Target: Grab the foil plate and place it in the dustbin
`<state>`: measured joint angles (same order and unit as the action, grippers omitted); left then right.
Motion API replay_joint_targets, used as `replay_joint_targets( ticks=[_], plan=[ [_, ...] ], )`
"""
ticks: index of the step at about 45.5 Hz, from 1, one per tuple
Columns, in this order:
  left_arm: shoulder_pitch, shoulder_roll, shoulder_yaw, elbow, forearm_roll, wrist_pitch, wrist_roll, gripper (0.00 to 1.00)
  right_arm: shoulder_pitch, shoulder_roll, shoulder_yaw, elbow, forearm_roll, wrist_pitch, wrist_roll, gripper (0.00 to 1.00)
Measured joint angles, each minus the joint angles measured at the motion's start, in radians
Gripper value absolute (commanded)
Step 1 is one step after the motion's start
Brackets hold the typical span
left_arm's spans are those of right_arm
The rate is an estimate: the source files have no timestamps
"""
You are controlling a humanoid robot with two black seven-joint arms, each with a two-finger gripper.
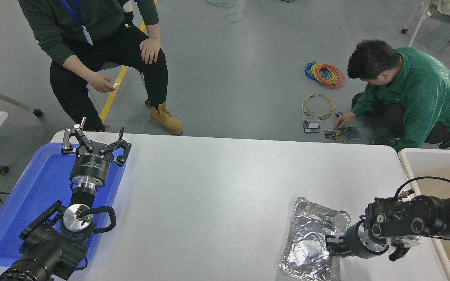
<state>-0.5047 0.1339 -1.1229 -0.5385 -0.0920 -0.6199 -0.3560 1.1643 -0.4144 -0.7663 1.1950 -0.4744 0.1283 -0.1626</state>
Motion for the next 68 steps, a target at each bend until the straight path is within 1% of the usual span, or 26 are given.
replay_joint_targets(
  ticks=[17,37,54,68],
  plan=[
    [0.000,0.000,0.000,0.000,0.000,0.000,0.000,1.00,0.038,-0.006,-0.025,0.005,-0.006,0.006,0.000,0.00],
    [0.000,0.000,0.000,0.000,0.000,0.000,0.000,1.00,0.309,-0.035,-0.108,0.066,0.005,0.094,-0.001,0.00],
    [0.000,0.000,0.000,0.000,0.000,0.000,0.000,1.00,0.620,-0.041,-0.178,0.117,0.057,0.275,-0.003,0.00],
    [0.000,0.000,0.000,0.000,0.000,0.000,0.000,1.00,0.846,-0.043,-0.212,0.126,0.068,0.492,-0.006,0.00]
  ],
)
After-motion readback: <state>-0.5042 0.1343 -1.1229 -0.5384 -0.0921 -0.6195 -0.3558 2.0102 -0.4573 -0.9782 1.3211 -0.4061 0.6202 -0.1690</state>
